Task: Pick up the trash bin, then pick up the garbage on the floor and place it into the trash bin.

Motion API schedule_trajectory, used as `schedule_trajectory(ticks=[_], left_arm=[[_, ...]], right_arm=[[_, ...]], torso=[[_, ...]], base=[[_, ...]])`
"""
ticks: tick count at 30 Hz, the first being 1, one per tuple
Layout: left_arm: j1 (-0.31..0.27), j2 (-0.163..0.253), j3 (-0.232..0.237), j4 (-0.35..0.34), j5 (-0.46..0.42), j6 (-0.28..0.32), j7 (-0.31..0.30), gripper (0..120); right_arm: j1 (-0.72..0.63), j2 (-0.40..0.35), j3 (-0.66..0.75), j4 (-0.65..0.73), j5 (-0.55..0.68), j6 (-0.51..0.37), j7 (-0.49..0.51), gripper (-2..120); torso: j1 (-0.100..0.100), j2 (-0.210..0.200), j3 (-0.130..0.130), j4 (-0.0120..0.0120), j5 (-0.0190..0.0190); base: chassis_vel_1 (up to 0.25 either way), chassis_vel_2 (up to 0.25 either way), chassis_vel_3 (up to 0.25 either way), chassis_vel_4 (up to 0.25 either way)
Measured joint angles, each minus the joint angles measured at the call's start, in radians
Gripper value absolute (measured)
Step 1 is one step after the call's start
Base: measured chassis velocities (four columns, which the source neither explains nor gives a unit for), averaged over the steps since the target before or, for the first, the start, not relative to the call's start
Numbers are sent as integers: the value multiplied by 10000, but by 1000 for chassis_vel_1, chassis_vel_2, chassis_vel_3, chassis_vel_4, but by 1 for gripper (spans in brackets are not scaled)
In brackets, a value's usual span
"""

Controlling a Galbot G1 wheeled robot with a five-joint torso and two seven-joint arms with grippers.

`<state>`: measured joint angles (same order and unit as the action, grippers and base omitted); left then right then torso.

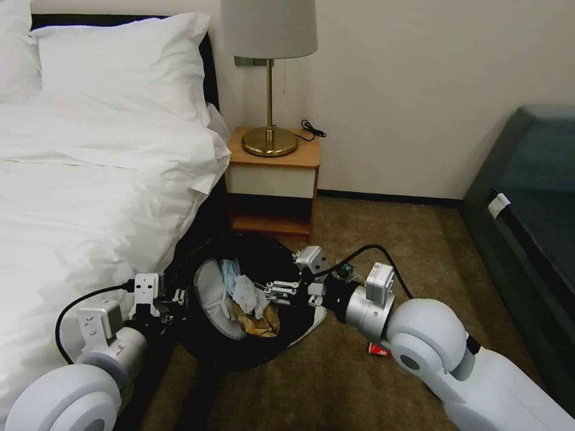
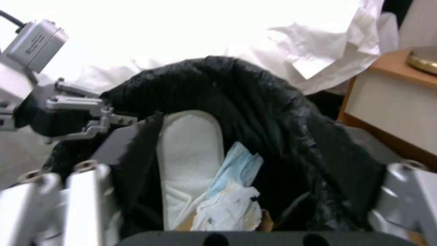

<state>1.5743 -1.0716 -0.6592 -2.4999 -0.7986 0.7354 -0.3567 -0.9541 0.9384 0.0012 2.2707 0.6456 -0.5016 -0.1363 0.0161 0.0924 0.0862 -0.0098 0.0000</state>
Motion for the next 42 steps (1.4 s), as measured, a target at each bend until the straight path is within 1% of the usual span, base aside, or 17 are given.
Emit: schedule_trajectory(ticks=[1,3,10,12,16,20,25,26,27,30,32,33,35,36,37,40,42], left_arm=[[0,0,0,0,0,0,0,2],[-19,-18,-32,0,7,0,0,2],[-82,-29,-179,0,-11,0,-11,2],[-143,-49,-322,0,-30,-1,-41,2],[-151,-69,-370,0,-44,0,-49,2],[-186,-134,-560,0,-58,0,-99,2],[-285,-232,-756,0,-91,0,-218,2],[-261,-227,-959,0,-146,0,-246,2],[-123,-269,-1146,0,-156,0,-253,2],[-66,-279,-1239,0,-179,0,-266,2],[-12,-240,-1311,0,-306,0,-271,2],[-12,-240,-1311,0,-306,0,-271,2],[56,-225,-1328,0,-319,0,-273,2],[56,-225,-1328,0,-319,0,-273,2],[88,-227,-1316,0,-310,0,-273,2],[88,-228,-1252,0,-303,0,-266,2],[83,-212,-1243,0,-306,0,-260,2]], right_arm=[[0,0,0,0,0,0,0,83],[39,15,102,26,45,37,104,99],[32,2,366,125,353,213,223,100],[52,5,812,290,993,480,620,100],[140,5,1208,442,1564,601,993,100],[145,-257,2259,556,2108,989,2005,100],[-427,-379,3410,398,1930,1038,2331,100],[-1105,-416,4281,336,1776,1035,2501,100],[-1672,-413,4873,234,1602,1044,2604,100],[-2350,-396,5560,136,1369,1063,2620,100],[-4079,-279,7226,-179,794,1191,2333,100],[-4079,-279,7226,-179,794,1191,2333,100],[-5054,-135,8149,-499,310,1377,1992,100],[-5054,-135,8149,-499,310,1377,1992,100],[-5663,23,8520,-794,-86,1573,1867,100],[-6411,300,8724,-1457,-905,2023,1779,100],[-6585,401,8735,-1705,-1062,2113,1772,100]], torso=[[0,0,0,0,0],[0,0,-1,0,0],[0,0,-1,0,0],[0,0,0,0,0],[0,0,-1,0,0],[0,0,-1,0,1],[0,0,0,1,1],[0,0,-1,-3,1],[1,0,-1,3,3],[0,0,-1,4,1],[0,0,-2,-3,4],[0,0,-2,-3,4],[0,1,-2,-3,0],[0,1,-2,-3,0],[0,0,-2,-1,1],[0,0,-2,-4,2],[0,0,-2,-3,3]], base=[[0,0,0,0],[0,0,0,0],[0,0,0,0],[0,0,0,0],[0,0,0,0],[0,0,0,0],[0,0,0,0],[0,0,0,0],[0,0,0,0],[0,0,0,0],[0,0,0,0],[0,0,0,0],[0,0,0,0],[0,0,0,0],[0,0,0,0],[0,0,0,0],[0,0,0,0]])
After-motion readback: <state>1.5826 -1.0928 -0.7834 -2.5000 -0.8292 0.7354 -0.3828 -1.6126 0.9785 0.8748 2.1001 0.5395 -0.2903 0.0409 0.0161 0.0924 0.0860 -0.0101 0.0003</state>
